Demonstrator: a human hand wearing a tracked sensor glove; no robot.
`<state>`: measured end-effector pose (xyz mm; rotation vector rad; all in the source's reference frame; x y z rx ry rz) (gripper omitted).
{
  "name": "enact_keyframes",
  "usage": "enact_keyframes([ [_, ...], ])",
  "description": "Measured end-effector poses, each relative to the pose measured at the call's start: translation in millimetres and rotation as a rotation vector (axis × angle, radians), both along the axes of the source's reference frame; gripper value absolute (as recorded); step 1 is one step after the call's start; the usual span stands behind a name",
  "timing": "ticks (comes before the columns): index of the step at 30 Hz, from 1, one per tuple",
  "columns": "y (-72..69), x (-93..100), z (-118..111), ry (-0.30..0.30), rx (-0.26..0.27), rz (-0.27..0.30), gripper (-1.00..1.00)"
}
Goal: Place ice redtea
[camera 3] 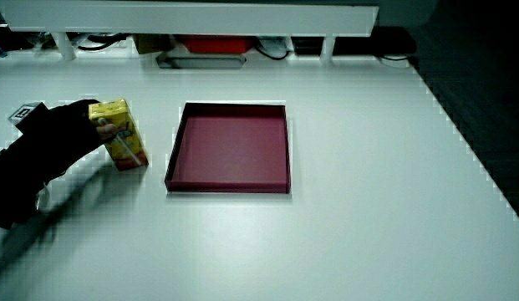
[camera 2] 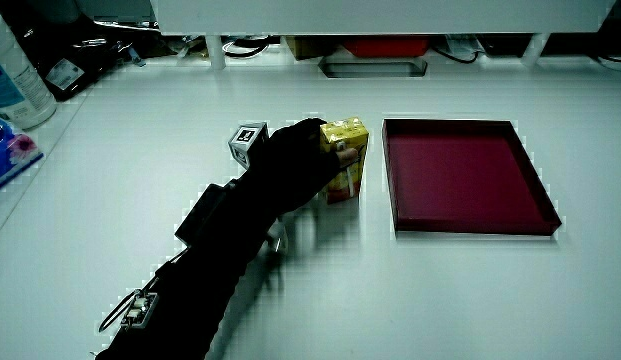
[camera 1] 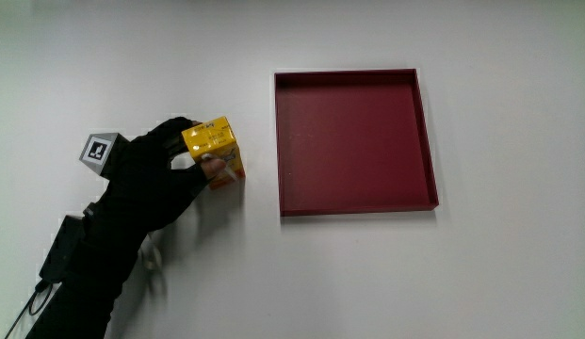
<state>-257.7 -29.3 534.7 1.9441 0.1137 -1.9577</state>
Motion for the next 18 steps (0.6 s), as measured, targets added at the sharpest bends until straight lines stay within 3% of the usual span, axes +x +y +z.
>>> enact_keyframes([
  [6, 2.5, 2.1, -0.1, 0.027, -0.020, -0.005, -0.56],
  [10, 11.8, 1.0, -5.4, 0.018, -0.029, -0.002, -0.72],
  [18, 43.7, -16.4, -18.3, -0.074, -0.019, 0.040, -1.00],
])
